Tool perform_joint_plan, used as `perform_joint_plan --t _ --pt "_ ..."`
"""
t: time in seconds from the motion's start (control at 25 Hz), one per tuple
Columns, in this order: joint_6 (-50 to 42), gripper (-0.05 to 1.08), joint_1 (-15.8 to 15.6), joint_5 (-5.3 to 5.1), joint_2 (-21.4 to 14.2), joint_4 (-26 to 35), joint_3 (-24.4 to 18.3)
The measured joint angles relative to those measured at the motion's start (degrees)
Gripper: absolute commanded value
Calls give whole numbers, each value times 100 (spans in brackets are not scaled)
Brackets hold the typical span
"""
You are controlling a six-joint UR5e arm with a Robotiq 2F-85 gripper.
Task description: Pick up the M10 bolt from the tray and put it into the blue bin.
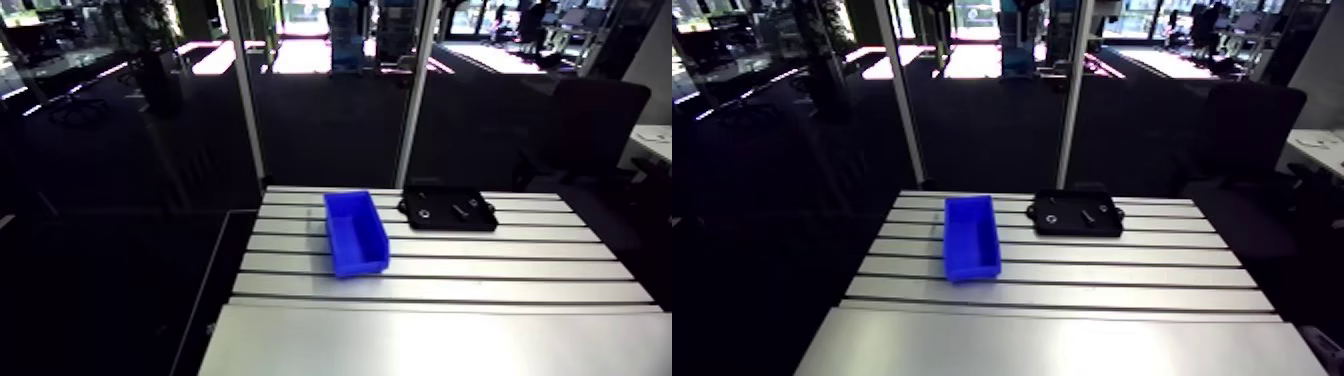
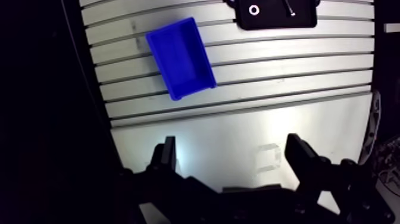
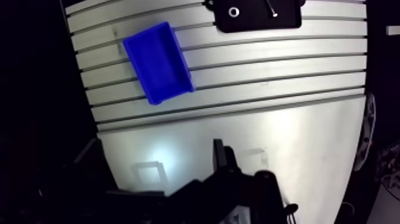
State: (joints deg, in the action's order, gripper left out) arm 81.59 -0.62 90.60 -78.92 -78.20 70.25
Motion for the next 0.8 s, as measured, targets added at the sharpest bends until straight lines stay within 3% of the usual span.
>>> perform_joint_plan --t 0.52,0.8 --pt "-74 1 -84 40 14 -24 -76" --pt "567 1 23 86 -54 -8 -34"
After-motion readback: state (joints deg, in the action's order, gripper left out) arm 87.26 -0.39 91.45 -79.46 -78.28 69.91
